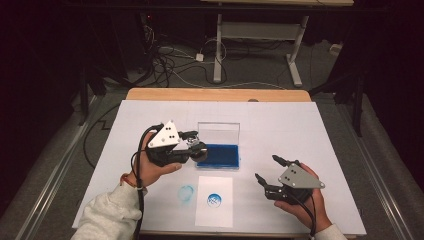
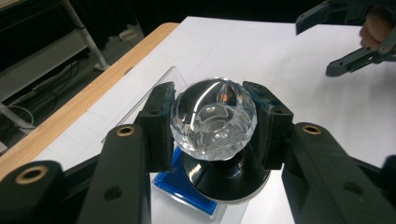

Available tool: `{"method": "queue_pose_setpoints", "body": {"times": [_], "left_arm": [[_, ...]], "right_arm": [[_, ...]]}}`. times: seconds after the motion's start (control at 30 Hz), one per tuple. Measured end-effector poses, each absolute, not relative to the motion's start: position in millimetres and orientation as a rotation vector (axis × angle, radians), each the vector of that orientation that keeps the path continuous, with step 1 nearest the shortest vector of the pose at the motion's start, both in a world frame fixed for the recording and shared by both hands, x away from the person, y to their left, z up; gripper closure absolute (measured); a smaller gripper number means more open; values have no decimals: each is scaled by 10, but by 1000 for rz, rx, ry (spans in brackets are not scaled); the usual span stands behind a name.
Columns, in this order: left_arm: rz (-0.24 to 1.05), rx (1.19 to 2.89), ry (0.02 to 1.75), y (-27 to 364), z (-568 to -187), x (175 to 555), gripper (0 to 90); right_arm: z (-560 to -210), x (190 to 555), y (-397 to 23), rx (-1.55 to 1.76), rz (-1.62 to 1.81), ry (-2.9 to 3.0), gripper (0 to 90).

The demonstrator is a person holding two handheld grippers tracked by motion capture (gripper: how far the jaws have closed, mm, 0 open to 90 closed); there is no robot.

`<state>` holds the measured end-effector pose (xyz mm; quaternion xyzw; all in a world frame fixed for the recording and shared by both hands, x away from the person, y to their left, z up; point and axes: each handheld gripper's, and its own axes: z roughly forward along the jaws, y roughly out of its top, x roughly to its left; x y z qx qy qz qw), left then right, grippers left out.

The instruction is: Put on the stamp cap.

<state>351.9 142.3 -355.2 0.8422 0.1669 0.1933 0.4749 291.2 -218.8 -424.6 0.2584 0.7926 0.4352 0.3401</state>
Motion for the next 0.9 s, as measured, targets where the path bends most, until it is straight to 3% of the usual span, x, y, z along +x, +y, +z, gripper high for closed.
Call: {"method": "queue_pose_setpoints", "body": {"times": [0.9], "left_arm": [[562,2119,526,1604,-3722,3764,551]], "right_arm": [[-4361,2806,-2490,779,1082,2016,253]]}}
